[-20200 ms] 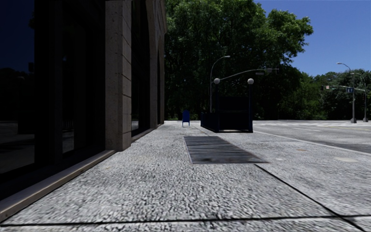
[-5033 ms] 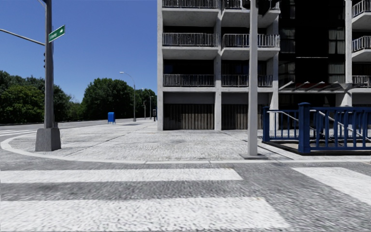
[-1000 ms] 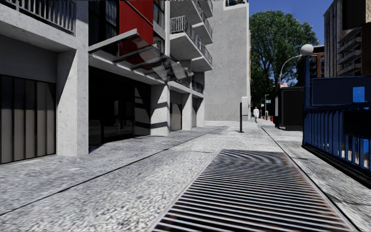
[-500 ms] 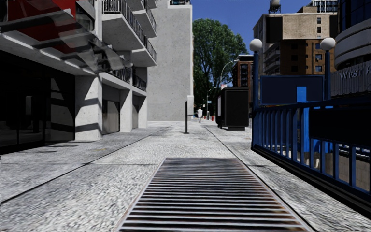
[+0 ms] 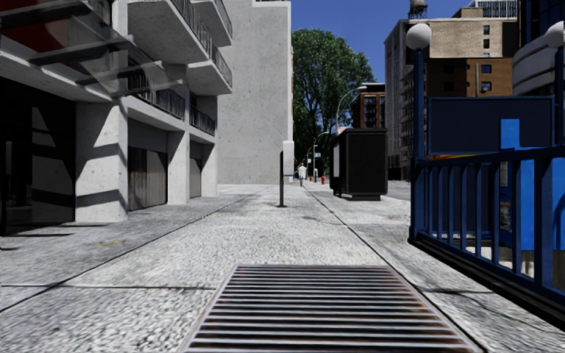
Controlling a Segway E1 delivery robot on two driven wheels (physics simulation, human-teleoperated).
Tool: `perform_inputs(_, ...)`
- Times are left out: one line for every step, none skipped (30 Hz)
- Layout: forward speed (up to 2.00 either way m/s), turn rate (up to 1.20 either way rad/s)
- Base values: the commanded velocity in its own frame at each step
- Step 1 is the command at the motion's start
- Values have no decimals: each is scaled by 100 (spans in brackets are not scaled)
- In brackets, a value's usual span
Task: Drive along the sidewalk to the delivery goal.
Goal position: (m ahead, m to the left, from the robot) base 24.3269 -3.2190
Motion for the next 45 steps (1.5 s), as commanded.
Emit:
perform_inputs(200,0)
perform_inputs(200,0)
perform_inputs(200,0)
perform_inputs(200,0)
perform_inputs(200,0)
perform_inputs(200,0)
perform_inputs(200,0)
perform_inputs(200,0)
perform_inputs(200,0)
perform_inputs(200,0)
perform_inputs(200,0)
perform_inputs(200,0)
perform_inputs(200,-3)
perform_inputs(200,-3)
perform_inputs(200,-17)
perform_inputs(200,-28)
perform_inputs(200,-39)
perform_inputs(200,-47)
perform_inputs(200,-47)
perform_inputs(200,-48)
perform_inputs(200,-48)
perform_inputs(200,-48)
perform_inputs(200,-49)
perform_inputs(200,-49)
perform_inputs(200,-49)
perform_inputs(200,-49)
perform_inputs(200,-49)
perform_inputs(200,-49)
perform_inputs(200,-49)
perform_inputs(200,-49)
perform_inputs(200,-49)
perform_inputs(200,-49)
perform_inputs(200,-49)
perform_inputs(200,-49)
perform_inputs(200,-49)
perform_inputs(200,-49)
perform_inputs(200,-49)
perform_inputs(200,-49)
perform_inputs(200,-49)
perform_inputs(200,-47)
perform_inputs(200,0)
perform_inputs(200,0)
perform_inputs(200,0)
perform_inputs(200,0)
perform_inputs(200,0)
